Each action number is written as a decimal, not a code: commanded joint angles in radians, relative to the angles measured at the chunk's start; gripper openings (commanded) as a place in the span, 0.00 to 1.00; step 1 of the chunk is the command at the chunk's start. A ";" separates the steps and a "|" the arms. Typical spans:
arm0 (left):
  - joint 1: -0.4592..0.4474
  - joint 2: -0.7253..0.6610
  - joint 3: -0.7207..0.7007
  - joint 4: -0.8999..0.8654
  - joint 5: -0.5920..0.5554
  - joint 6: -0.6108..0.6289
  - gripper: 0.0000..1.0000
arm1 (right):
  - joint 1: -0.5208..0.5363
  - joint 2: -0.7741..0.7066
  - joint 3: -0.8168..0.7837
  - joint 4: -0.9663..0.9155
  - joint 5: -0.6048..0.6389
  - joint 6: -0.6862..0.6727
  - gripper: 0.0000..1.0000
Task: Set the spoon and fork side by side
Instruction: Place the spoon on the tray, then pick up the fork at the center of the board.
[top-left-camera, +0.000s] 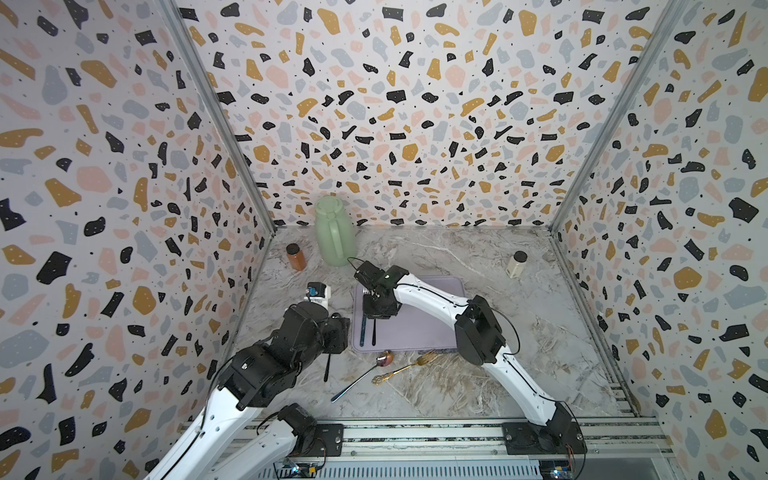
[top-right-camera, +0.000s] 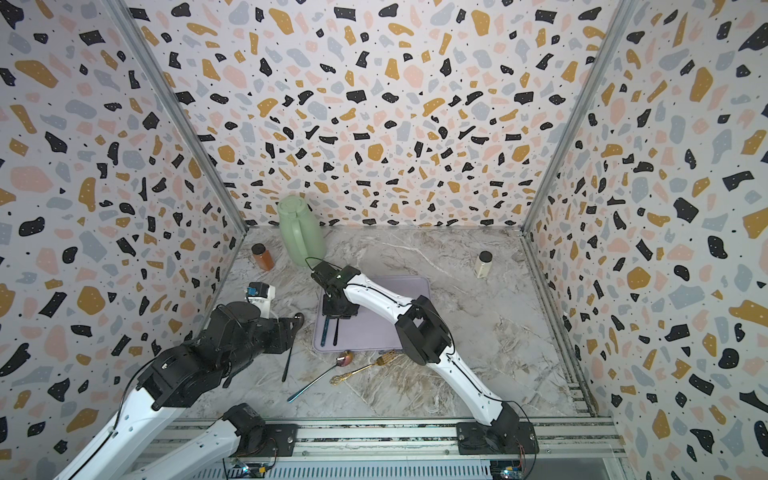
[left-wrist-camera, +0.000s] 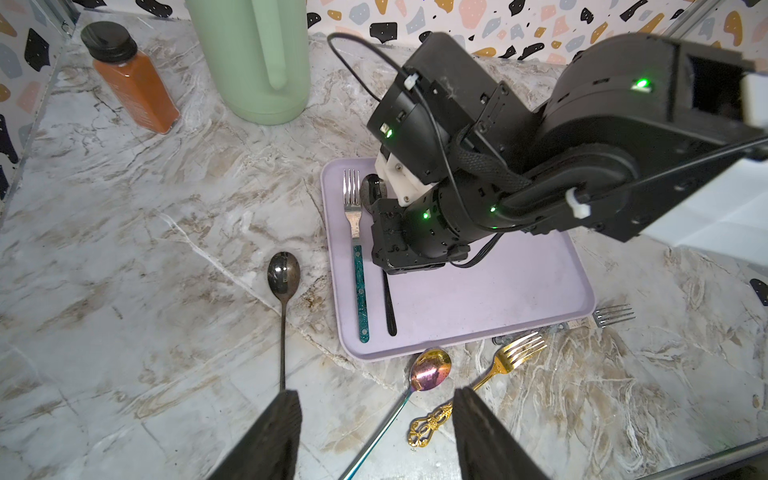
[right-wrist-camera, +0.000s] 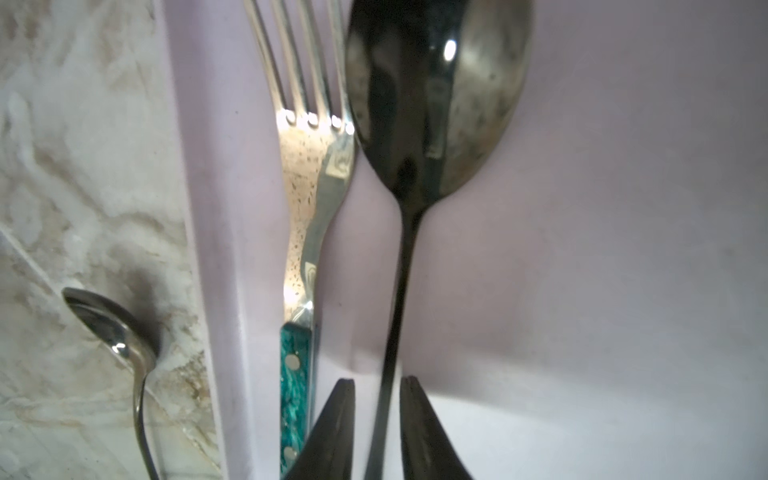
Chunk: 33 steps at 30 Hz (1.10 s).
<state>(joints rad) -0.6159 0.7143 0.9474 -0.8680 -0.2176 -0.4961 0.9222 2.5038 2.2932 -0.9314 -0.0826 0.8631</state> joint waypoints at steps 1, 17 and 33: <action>0.005 0.018 -0.037 0.051 0.035 -0.018 0.61 | -0.032 -0.199 -0.066 -0.033 0.044 -0.042 0.26; -0.402 0.356 -0.245 0.493 -0.021 0.064 0.57 | -0.142 -0.789 -0.725 0.098 0.229 -0.240 0.32; -0.447 0.710 -0.229 0.584 0.048 0.229 0.41 | -0.190 -0.982 -0.982 0.204 0.206 -0.302 0.38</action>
<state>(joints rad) -1.0618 1.4067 0.6884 -0.3073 -0.1551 -0.3065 0.7376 1.5589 1.3174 -0.7406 0.1234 0.5808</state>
